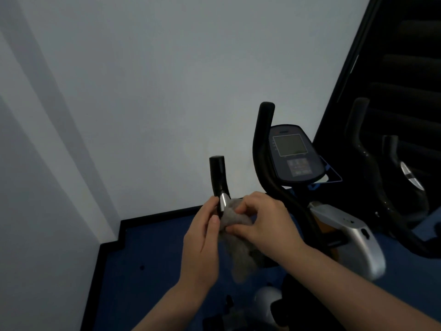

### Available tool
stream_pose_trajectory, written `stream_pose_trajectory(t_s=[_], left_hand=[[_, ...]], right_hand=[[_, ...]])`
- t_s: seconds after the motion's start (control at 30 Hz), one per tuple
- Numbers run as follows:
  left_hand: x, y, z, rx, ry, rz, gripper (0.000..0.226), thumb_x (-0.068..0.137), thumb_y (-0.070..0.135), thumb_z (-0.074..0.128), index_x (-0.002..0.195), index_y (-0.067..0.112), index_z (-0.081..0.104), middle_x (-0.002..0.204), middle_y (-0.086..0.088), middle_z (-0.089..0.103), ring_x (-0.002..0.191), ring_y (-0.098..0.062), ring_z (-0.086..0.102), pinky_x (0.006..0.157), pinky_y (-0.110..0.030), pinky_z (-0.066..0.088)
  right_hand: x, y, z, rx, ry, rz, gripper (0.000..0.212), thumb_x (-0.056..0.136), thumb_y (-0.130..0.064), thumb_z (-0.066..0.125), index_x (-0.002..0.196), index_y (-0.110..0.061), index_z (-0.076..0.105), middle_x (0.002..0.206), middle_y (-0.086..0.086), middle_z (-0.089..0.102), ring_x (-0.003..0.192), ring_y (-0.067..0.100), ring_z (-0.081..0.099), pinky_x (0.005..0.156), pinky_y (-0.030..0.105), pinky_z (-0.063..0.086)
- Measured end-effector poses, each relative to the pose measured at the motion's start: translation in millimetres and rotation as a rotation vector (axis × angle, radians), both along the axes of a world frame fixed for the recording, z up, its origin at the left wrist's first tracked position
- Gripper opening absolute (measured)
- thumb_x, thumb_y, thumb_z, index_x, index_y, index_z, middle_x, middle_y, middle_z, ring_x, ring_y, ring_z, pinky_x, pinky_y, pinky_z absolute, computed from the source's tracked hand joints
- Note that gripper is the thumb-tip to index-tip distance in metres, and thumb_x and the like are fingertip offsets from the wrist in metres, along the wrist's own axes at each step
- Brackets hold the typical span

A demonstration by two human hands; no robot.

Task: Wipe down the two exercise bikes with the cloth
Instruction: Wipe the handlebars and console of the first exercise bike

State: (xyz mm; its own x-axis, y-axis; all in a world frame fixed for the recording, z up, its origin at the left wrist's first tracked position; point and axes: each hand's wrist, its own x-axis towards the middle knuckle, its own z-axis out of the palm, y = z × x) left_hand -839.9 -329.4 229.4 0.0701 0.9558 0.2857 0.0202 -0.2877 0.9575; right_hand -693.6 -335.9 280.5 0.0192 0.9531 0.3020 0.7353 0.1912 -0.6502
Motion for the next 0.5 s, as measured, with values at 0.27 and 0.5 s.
stream_pose_trajectory(t_s=[0.27,0.5], left_hand=[[12.9,-23.5,-9.9,0.000,0.060,0.049,0.041,0.102,0.015,0.042,0.136,0.037,0.046,0.142,0.024,0.046,0.133,0.007,0.037,0.110,-0.014,0.029],[20.6,-49.2,-13.4,-0.049,0.034,0.105,0.040,0.096,0.030,0.043,0.136,0.035,0.047,0.141,0.023,0.048,0.132,0.006,0.040,0.110,-0.019,0.034]], right_hand=[[63.1,-17.9,17.6,-0.360,-0.322,0.245,0.027,0.058,-0.038,0.089,0.080,-0.031,0.076,0.080,-0.016,0.067,0.076,-0.003,0.061,0.071,0.024,0.052],[40.2,-17.1,-1.2,-0.158,-0.155,0.220,0.032,0.058,-0.047,0.085,0.081,-0.034,0.067,0.074,-0.023,0.065,0.075,-0.009,0.058,0.065,0.010,0.044]])
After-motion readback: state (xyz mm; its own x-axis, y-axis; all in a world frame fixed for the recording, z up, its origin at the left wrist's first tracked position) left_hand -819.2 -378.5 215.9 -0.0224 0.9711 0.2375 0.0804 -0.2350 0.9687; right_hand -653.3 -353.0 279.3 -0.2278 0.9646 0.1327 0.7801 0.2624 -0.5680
